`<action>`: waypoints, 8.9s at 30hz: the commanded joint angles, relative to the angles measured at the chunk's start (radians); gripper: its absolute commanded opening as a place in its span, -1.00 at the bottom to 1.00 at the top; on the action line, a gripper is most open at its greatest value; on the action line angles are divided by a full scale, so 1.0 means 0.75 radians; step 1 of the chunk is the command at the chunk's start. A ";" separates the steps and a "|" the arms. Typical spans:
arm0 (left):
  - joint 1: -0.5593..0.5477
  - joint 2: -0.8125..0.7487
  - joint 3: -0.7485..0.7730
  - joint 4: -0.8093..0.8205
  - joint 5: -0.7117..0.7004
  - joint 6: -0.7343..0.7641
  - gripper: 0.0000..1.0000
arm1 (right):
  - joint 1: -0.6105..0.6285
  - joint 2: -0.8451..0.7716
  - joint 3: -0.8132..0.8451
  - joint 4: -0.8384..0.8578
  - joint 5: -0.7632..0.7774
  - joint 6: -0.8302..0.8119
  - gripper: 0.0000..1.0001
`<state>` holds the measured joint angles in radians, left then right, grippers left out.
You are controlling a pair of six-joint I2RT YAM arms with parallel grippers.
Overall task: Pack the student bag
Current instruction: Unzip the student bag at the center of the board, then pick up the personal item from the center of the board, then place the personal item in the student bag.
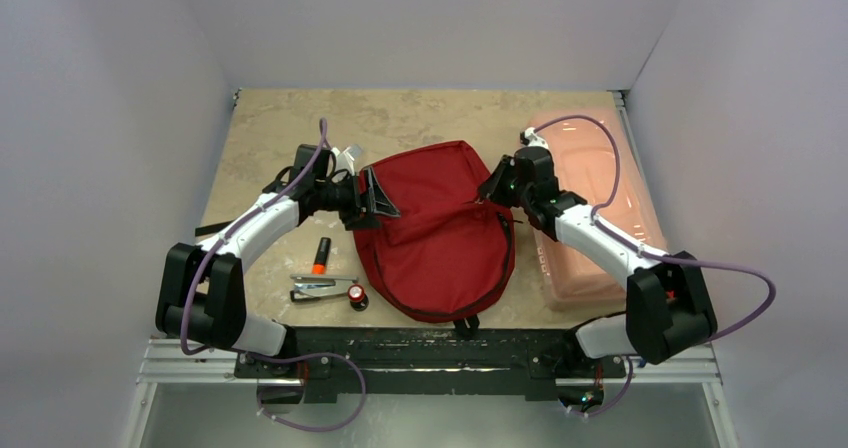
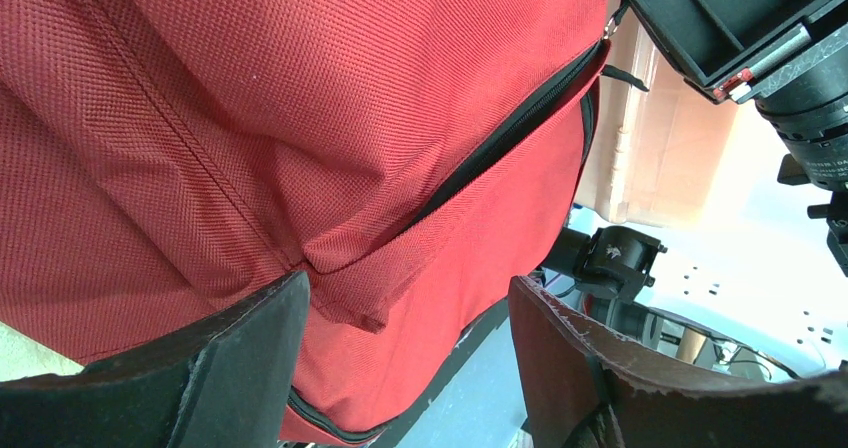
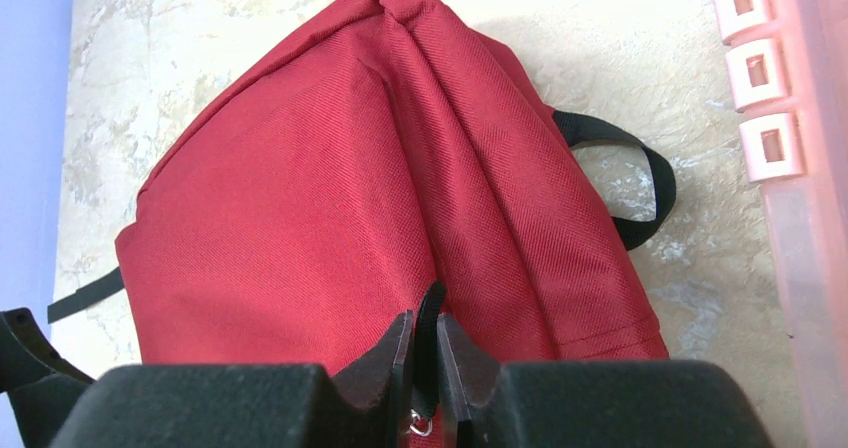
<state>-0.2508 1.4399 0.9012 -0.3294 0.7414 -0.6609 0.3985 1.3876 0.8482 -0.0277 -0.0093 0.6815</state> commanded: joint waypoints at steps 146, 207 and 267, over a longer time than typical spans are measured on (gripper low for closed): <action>0.062 -0.862 0.248 -1.017 -1.233 0.172 0.51 | 1.266 0.545 0.687 -0.217 0.374 -0.440 0.60; -0.768 0.363 0.694 -0.320 -1.205 1.120 0.09 | 0.859 -1.000 -0.219 -0.522 0.891 0.381 -1.00; -0.736 0.145 0.727 -0.352 -1.107 0.941 -1.00 | 0.761 0.054 -0.280 0.624 0.604 -0.016 0.19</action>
<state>-0.7902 1.5726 1.3949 -0.6460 -0.1394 0.0776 0.9691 1.4635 0.6559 0.6014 0.4820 0.6525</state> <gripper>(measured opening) 0.019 0.705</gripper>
